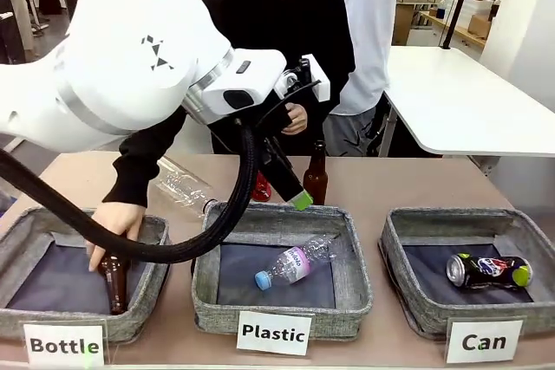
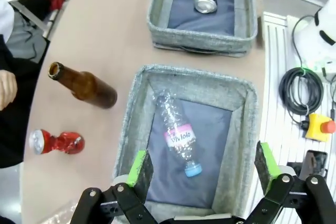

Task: Sort the can waste into the basket.
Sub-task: Pick up the can waste from the table and place it in the right Fabric basket.

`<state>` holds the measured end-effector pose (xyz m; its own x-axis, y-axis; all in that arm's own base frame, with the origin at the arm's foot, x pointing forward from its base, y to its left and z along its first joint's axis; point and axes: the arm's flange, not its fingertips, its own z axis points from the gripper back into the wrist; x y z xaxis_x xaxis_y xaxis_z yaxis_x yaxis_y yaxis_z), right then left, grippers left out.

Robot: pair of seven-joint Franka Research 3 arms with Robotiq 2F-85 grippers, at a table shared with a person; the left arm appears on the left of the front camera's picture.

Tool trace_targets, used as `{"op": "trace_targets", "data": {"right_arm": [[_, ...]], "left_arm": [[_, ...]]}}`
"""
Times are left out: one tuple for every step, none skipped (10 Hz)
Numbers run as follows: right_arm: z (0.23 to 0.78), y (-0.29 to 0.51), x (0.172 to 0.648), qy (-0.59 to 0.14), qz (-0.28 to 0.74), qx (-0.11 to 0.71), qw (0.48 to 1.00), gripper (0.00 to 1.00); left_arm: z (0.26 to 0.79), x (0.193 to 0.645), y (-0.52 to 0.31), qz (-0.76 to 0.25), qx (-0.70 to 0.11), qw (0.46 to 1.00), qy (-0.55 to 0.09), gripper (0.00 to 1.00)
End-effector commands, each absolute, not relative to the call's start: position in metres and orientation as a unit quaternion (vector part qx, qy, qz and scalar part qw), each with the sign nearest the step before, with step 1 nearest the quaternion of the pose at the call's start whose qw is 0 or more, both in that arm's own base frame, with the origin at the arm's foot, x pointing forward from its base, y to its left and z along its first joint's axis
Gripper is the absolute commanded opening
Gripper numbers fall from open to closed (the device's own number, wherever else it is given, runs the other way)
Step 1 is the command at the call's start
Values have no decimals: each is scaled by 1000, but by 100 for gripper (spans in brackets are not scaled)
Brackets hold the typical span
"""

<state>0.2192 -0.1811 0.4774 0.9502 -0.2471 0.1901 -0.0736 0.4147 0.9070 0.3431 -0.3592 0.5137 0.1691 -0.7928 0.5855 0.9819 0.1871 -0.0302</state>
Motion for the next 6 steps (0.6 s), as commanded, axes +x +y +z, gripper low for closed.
{"op": "trace_targets", "data": {"right_arm": [[480, -172, 221, -151, -72, 535, 828, 100], [483, -167, 221, -150, -74, 540, 825, 100], [485, -160, 224, -147, -83, 544, 822, 100], [488, -149, 228, -141, -98, 551, 817, 100], [492, -136, 235, -133, -117, 562, 808, 100], [497, -117, 243, -119, -142, 574, 798, 100]], "left_arm": [[506, 347, -342, -606, -230, 724, -237, 100], [509, 349, -331, -604, -238, 723, -236, 100], [512, 350, -317, -600, -247, 724, -234, 100], [514, 352, -300, -590, -261, 726, -238, 100], [517, 352, -280, -583, -290, 722, -233, 100], [519, 353, -248, -548, -308, 739, -243, 100]]}}
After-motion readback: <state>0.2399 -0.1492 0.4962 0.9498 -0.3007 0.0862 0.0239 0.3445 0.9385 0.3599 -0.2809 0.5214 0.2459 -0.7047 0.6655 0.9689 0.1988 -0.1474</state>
